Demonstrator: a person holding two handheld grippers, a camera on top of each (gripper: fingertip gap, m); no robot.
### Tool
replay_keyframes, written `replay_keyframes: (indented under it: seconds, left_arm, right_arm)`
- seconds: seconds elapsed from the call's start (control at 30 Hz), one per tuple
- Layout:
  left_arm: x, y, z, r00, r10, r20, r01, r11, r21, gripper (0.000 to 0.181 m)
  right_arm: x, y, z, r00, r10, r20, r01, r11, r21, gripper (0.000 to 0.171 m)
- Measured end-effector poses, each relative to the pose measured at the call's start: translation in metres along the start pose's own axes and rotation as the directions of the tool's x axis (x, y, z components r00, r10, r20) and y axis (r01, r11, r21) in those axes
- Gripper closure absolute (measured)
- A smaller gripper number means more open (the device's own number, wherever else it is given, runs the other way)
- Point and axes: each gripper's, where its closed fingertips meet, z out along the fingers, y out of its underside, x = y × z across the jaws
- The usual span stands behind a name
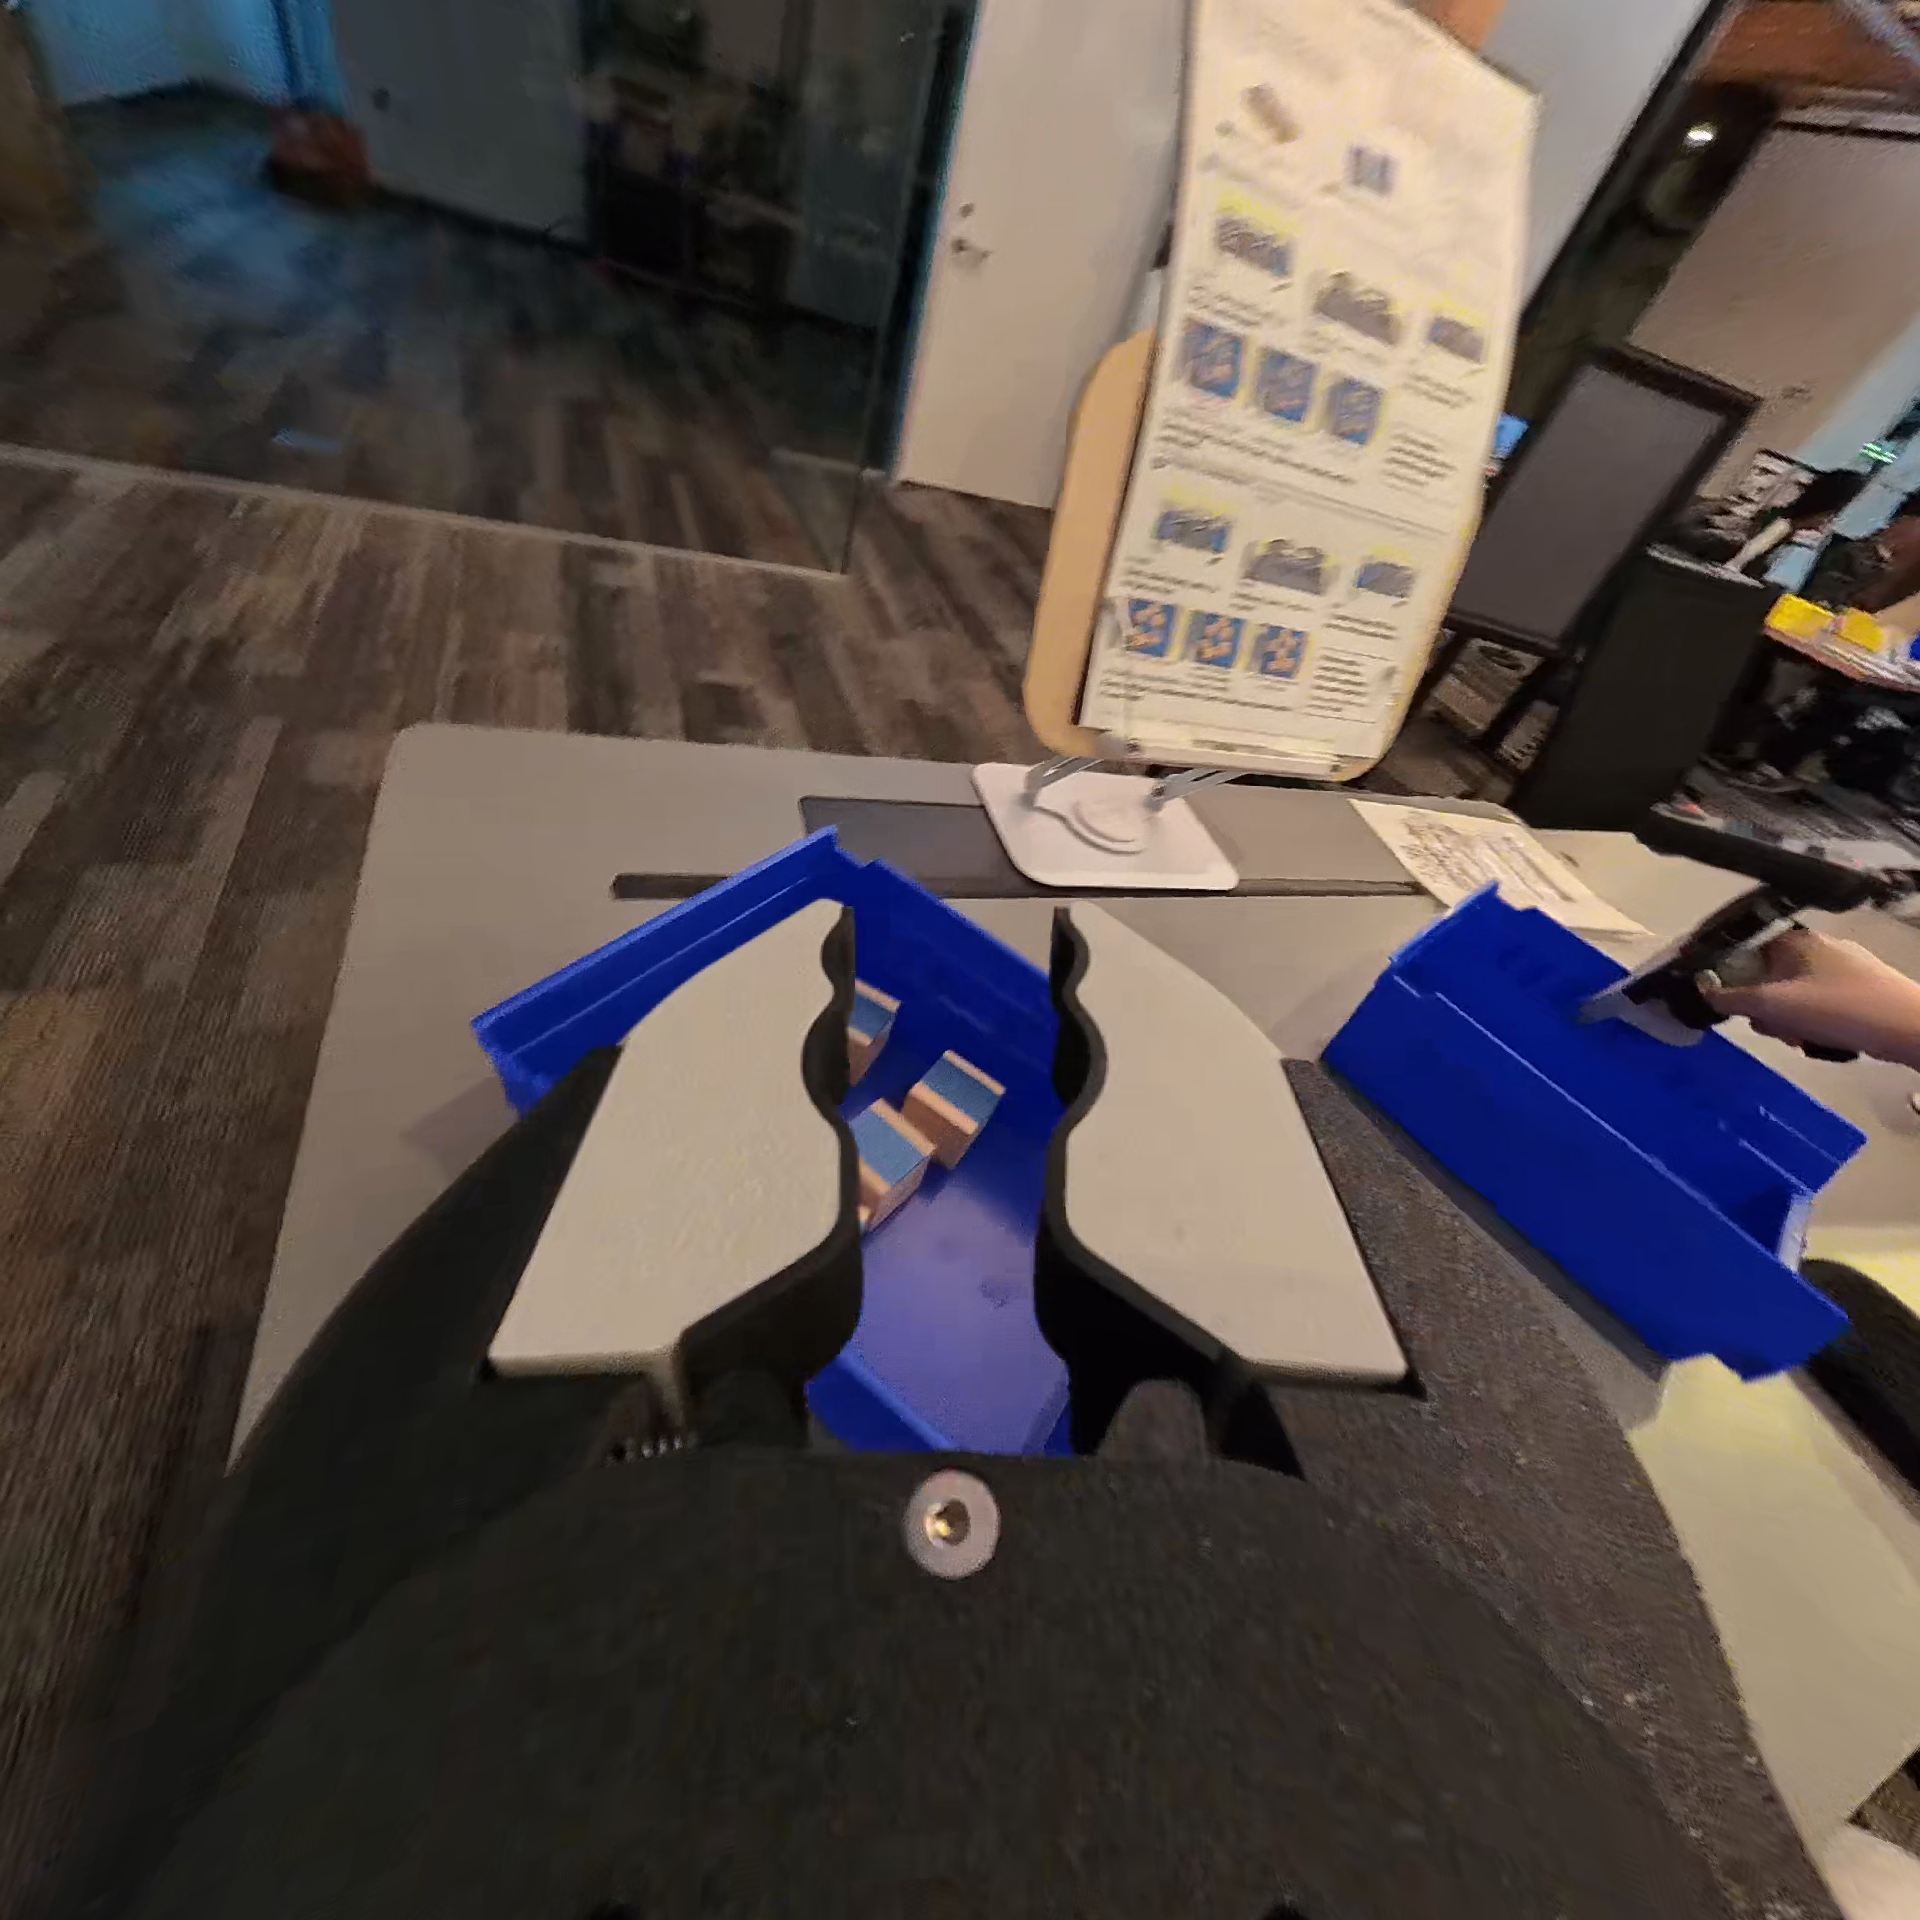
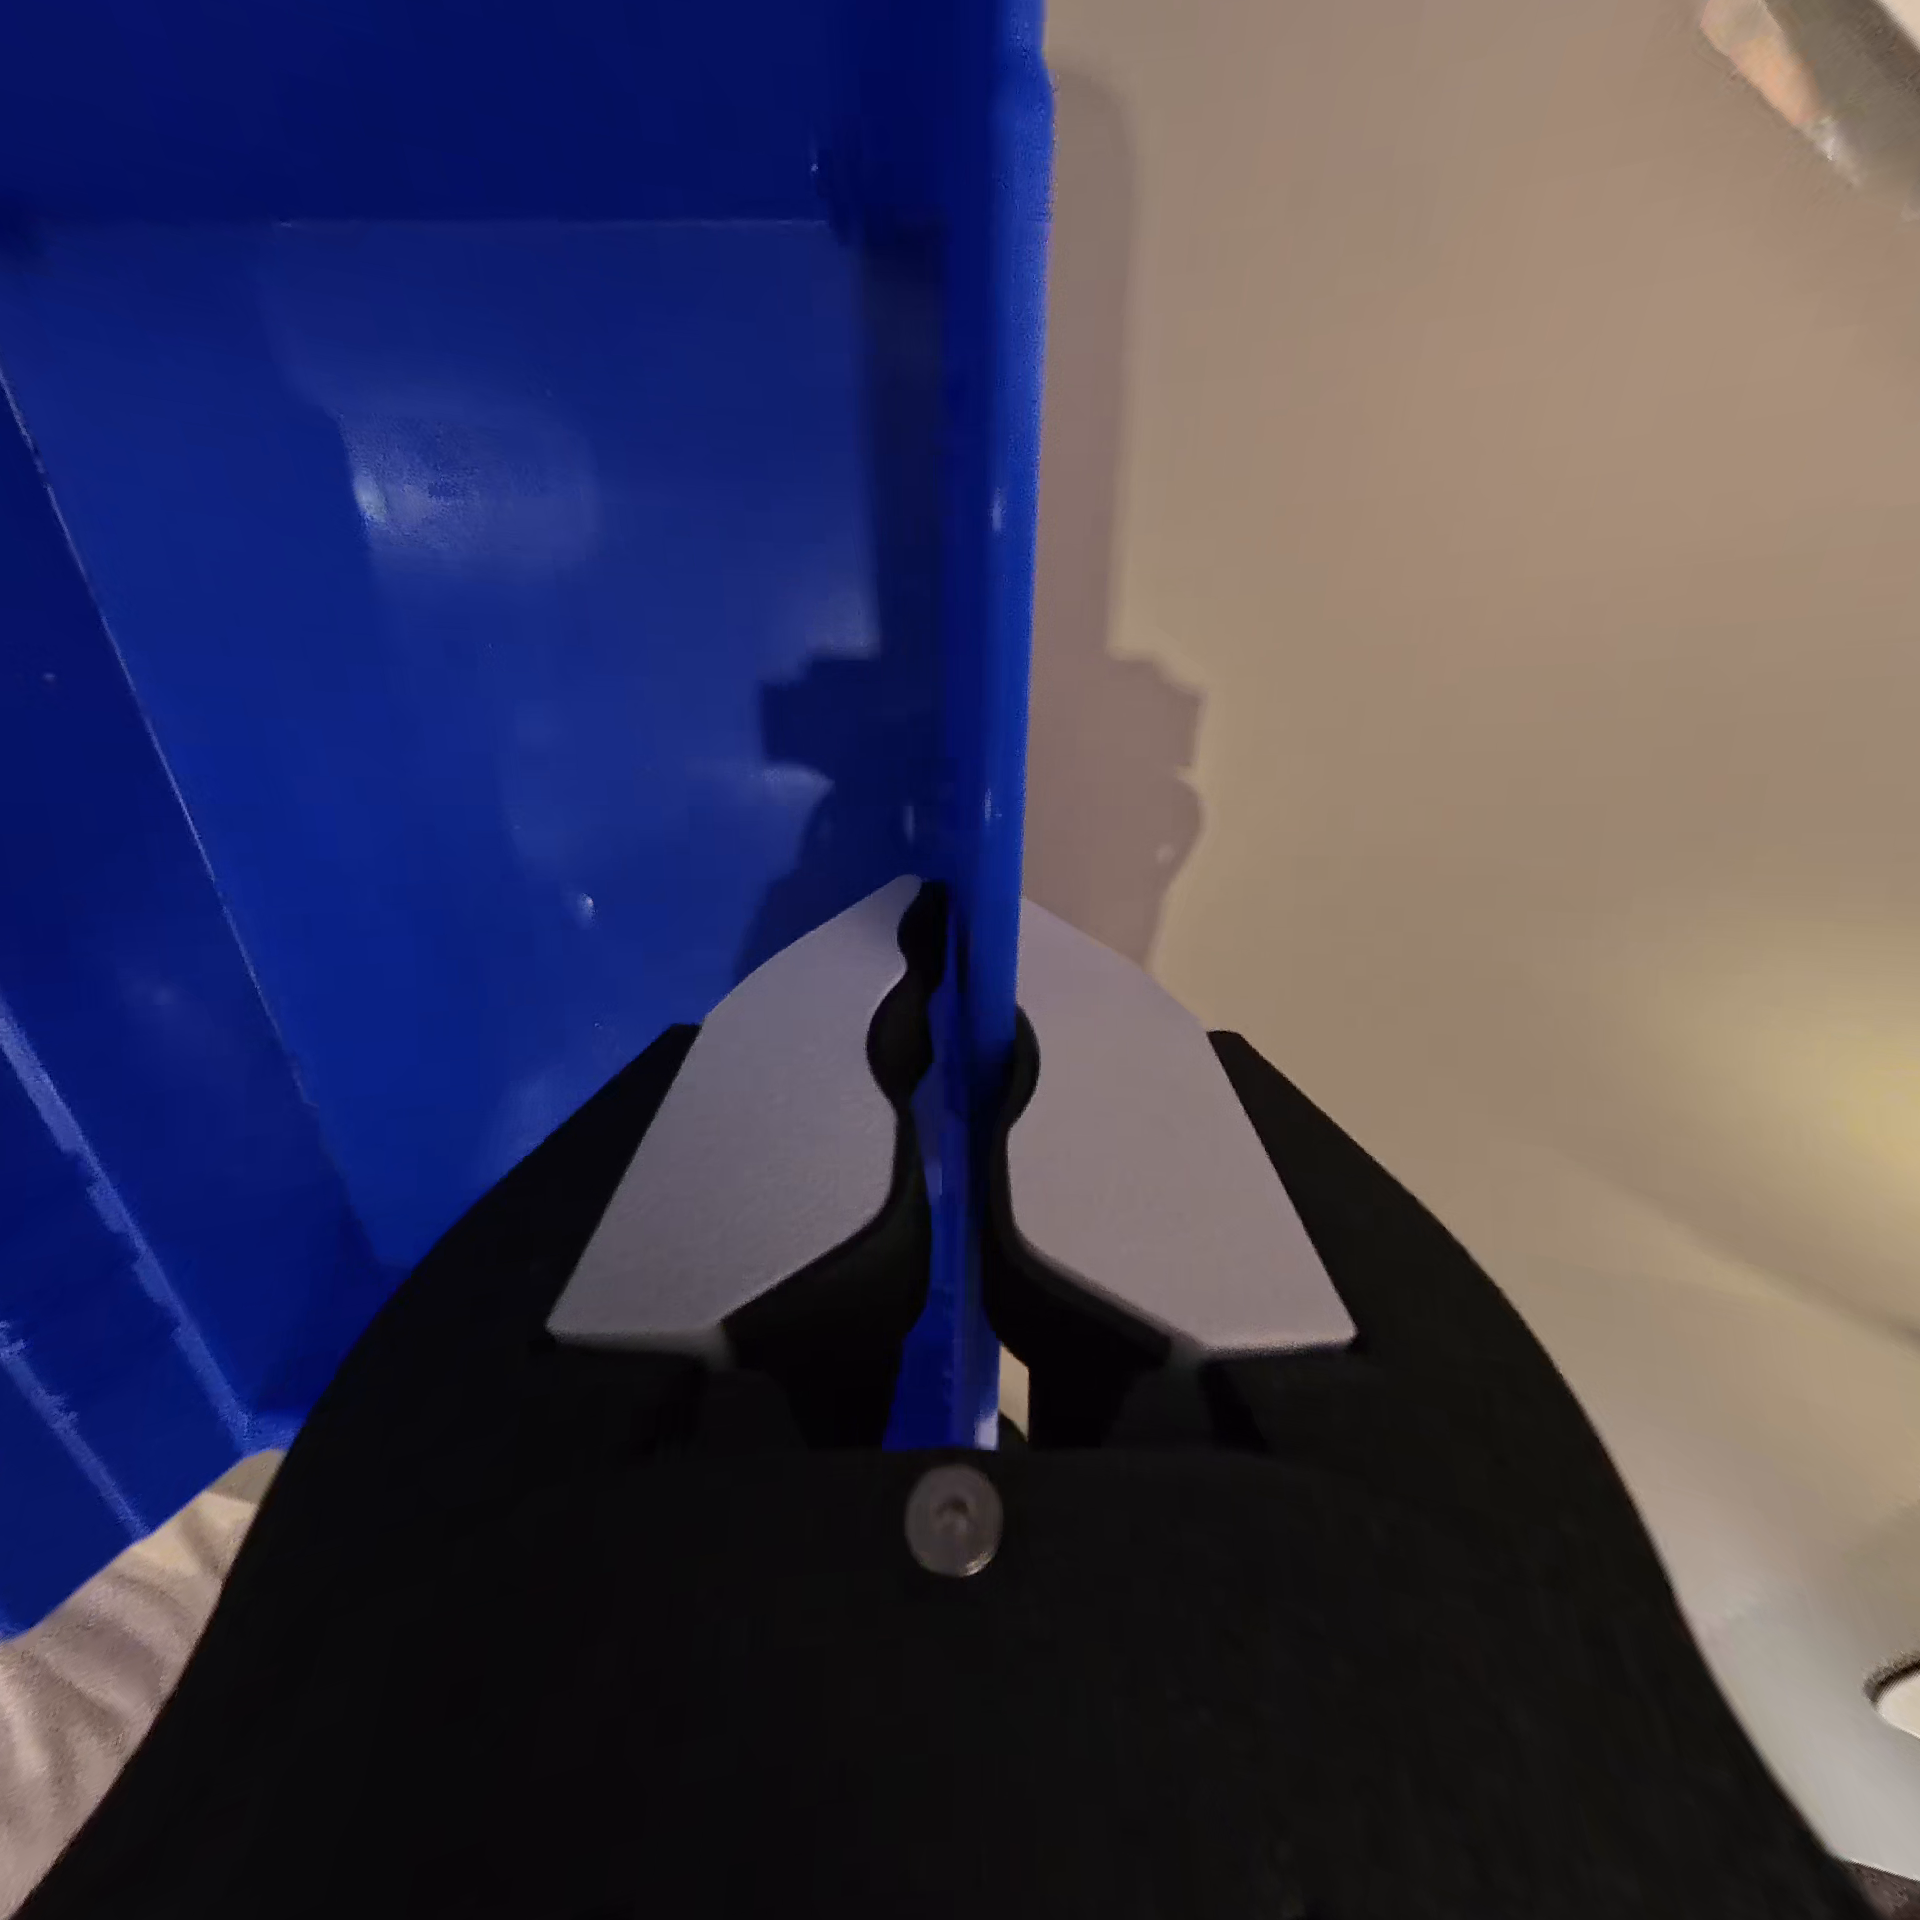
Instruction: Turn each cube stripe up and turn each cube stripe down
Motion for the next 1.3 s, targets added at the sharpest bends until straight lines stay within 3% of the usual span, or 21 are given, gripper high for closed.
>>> replay_keyframes:
  seconds: [0.17,0.53,1.3]
  left_arm:
    - [0.045,-0.003,0.009,0.989,0.112,-0.093,-0.114,0.993,-0.013,0.145]
    - [0.078,0.001,0.022,0.972,0.179,-0.149,-0.188,0.981,-0.049,0.144]
    - [0.092,0.016,0.048,0.961,0.227,-0.16,-0.25,0.957,-0.149,0.144]
  right_arm:
    - [0.057,0.028,-0.007,0.999,0.05,-0.019,-0.049,0.999,0.017,0.165]
    - [0.134,0.071,-0.016,0.985,0.168,-0.025,-0.167,0.985,0.051,0.165]
    - [0.169,0.077,-0.018,0.934,0.357,-0.011,-0.352,0.926,0.138,0.166]
